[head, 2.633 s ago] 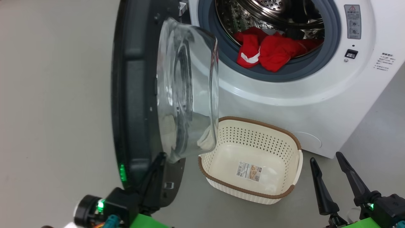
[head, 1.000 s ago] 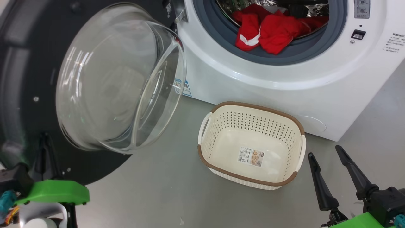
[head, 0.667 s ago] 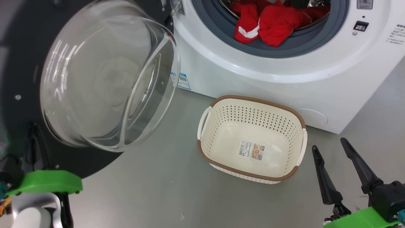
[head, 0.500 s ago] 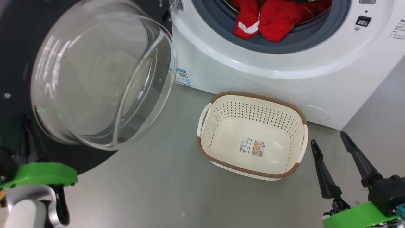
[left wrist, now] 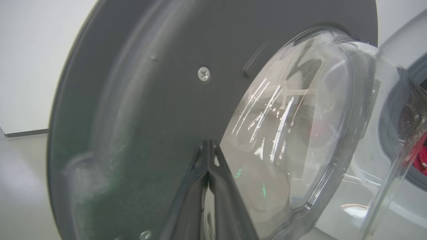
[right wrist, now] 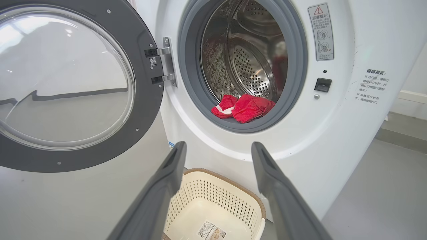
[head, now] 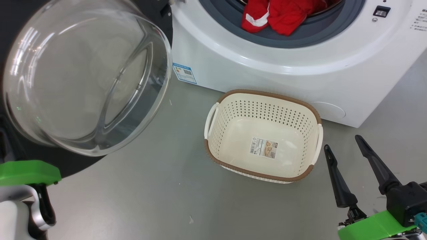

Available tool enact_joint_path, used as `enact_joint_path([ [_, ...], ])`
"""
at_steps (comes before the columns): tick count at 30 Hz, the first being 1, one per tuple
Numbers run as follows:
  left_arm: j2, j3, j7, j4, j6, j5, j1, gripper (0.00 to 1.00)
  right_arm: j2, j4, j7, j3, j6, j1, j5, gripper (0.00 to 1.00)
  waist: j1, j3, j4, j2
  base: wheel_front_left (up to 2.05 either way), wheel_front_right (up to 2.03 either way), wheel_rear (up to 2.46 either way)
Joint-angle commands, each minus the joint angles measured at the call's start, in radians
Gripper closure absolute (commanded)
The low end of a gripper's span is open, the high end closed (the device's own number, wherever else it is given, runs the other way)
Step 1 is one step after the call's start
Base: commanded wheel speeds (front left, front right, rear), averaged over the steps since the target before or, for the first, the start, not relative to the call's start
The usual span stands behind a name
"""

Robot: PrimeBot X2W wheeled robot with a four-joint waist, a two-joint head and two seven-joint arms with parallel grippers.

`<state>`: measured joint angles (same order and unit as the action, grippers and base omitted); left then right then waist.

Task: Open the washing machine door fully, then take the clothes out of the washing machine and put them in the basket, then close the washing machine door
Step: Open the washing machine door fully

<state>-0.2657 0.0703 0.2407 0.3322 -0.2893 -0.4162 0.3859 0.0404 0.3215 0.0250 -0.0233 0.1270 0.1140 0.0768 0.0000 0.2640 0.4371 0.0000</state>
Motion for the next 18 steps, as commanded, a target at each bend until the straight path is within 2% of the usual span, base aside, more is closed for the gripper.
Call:
enact_joint_path([
  [1,-0.06,0.056,0.009,-0.006,-0.008,-0.014,0.035,1.0,0.01,0.035,0.003,0.021,0.004,-0.037,-0.013,0.0,0.0,0.003,-0.003,0.0,0.0,0.0,0.0],
  [18,-0.074,0.105,0.02,0.094,0.01,-0.02,0.072,1.0,0.01,0.049,0.023,0.032,0.004,-0.033,-0.028,0.0,0.0,0.002,-0.008,0.0,0.0,0.0,0.0],
])
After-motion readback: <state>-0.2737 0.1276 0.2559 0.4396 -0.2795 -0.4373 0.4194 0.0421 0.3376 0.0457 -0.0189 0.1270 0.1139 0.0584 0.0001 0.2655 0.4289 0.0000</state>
